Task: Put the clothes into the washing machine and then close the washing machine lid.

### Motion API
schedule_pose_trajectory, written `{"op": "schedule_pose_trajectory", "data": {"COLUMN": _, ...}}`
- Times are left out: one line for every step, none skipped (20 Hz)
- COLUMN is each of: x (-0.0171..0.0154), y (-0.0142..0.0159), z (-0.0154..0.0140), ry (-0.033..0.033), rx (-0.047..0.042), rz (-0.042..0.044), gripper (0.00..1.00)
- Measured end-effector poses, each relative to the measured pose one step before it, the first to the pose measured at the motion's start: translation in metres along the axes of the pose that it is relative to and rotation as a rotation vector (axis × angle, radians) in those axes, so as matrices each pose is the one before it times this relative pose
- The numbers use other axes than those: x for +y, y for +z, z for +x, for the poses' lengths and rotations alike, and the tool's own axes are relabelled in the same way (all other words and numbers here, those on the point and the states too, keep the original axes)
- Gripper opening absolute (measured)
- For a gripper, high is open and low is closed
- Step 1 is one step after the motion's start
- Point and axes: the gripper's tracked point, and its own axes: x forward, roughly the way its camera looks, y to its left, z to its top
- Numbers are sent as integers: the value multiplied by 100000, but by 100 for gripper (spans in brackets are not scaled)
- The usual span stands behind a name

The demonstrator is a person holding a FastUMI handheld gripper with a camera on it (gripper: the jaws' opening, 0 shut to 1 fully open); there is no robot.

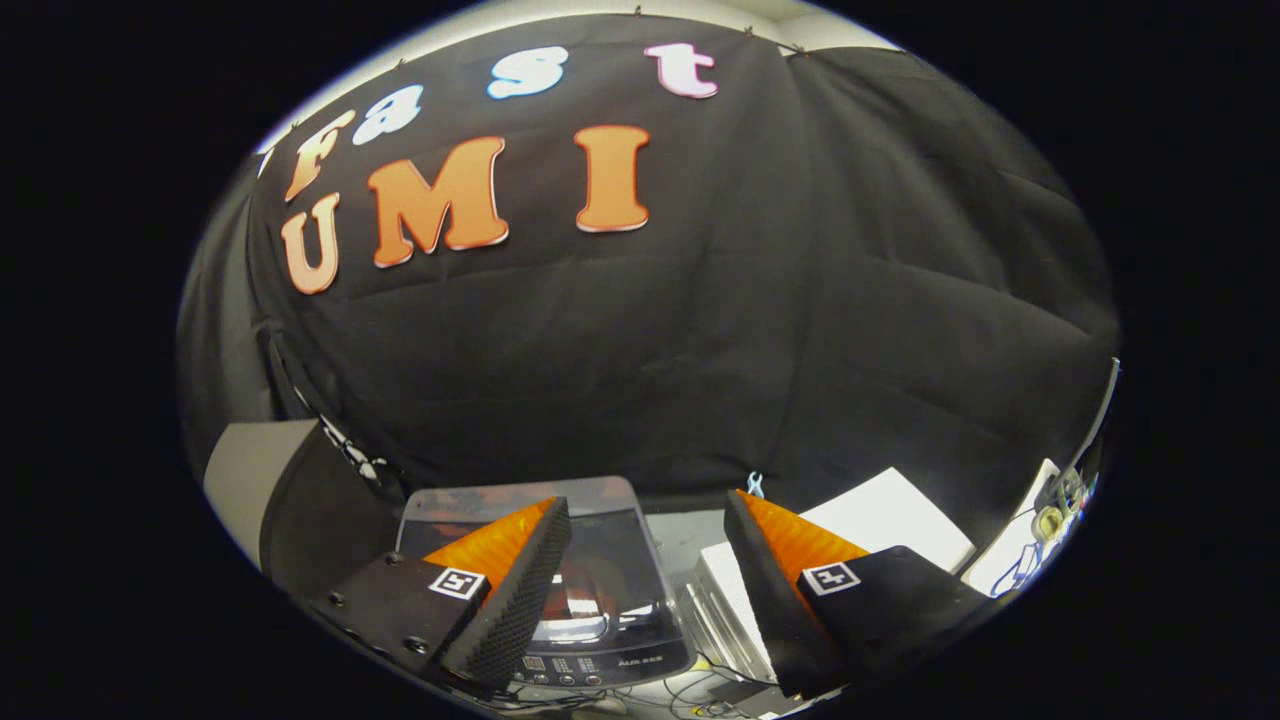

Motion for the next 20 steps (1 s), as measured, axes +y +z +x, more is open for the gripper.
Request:
{"op": "schedule_pose_trajectory", "data": {"x": -449, "y": 1354, "z": -1128, "ry": -411, "rx": -2980, "rz": 643, "gripper": 99}}
{"op": "schedule_pose_trajectory", "data": {"x": -452, "y": 1624, "z": -756, "ry": -75, "rx": -2849, "rz": 457, "gripper": 99}}
{"op": "schedule_pose_trajectory", "data": {"x": -307, "y": 1517, "z": -930, "ry": 367, "rx": -3059, "rz": 397, "gripper": 99}}
{"op": "schedule_pose_trajectory", "data": {"x": -62, "y": 1765, "z": -799, "ry": 592, "rx": -2984, "rz": 195, "gripper": 100}}
{"op": "schedule_pose_trajectory", "data": {"x": -182, "y": 1686, "z": -810, "ry": 390, "rx": -2645, "rz": -388, "gripper": 100}}
{"op": "schedule_pose_trajectory", "data": {"x": -252, "y": 1627, "z": -673, "ry": -102, "rx": -3105, "rz": -723, "gripper": 100}}
{"op": "schedule_pose_trajectory", "data": {"x": -299, "y": 1779, "z": -568, "ry": -152, "rx": -3546, "rz": -1352, "gripper": 100}}
{"op": "schedule_pose_trajectory", "data": {"x": 162, "y": 1539, "z": -568, "ry": 73, "rx": -2910, "rz": -1273, "gripper": 100}}
{"op": "schedule_pose_trajectory", "data": {"x": -89, "y": 1321, "z": -599, "ry": 281, "rx": -2275, "rz": -537, "gripper": 100}}
{"op": "schedule_pose_trajectory", "data": {"x": -26, "y": 1312, "z": -446, "ry": 318, "rx": -1699, "rz": 678, "gripper": 100}}
{"op": "schedule_pose_trajectory", "data": {"x": 68, "y": 1183, "z": -415, "ry": 1109, "rx": -1887, "rz": 1440, "gripper": 100}}
{"op": "schedule_pose_trajectory", "data": {"x": 89, "y": 1233, "z": -301, "ry": 498, "rx": -1884, "rz": 1372, "gripper": 100}}
{"op": "schedule_pose_trajectory", "data": {"x": -419, "y": 944, "z": -265, "ry": 44, "rx": -1742, "rz": 494, "gripper": 100}}
{"op": "schedule_pose_trajectory", "data": {"x": -181, "y": 988, "z": -110, "ry": -91, "rx": -1455, "rz": 186, "gripper": 100}}
{"op": "schedule_pose_trajectory", "data": {"x": -168, "y": 855, "z": -216, "ry": 243, "rx": -1230, "rz": 185, "gripper": 100}}
{"op": "schedule_pose_trajectory", "data": {"x": -654, "y": 708, "z": 158, "ry": 418, "rx": -1098, "rz": 180, "gripper": 100}}
{"op": "schedule_pose_trajectory", "data": {"x": -110, "y": 949, "z": -425, "ry": 380, "rx": -1185, "rz": -44, "gripper": 100}}
{"op": "schedule_pose_trajectory", "data": {"x": -15, "y": 833, "z": -275, "ry": 245, "rx": -1258, "rz": -327, "gripper": 100}}
{"op": "schedule_pose_trajectory", "data": {"x": -311, "y": 806, "z": -53, "ry": -34, "rx": -1152, "rz": -579, "gripper": 100}}
{"op": "schedule_pose_trajectory", "data": {"x": -115, "y": 603, "z": -134, "ry": 47, "rx": -1003, "rz": -381, "gripper": 100}}
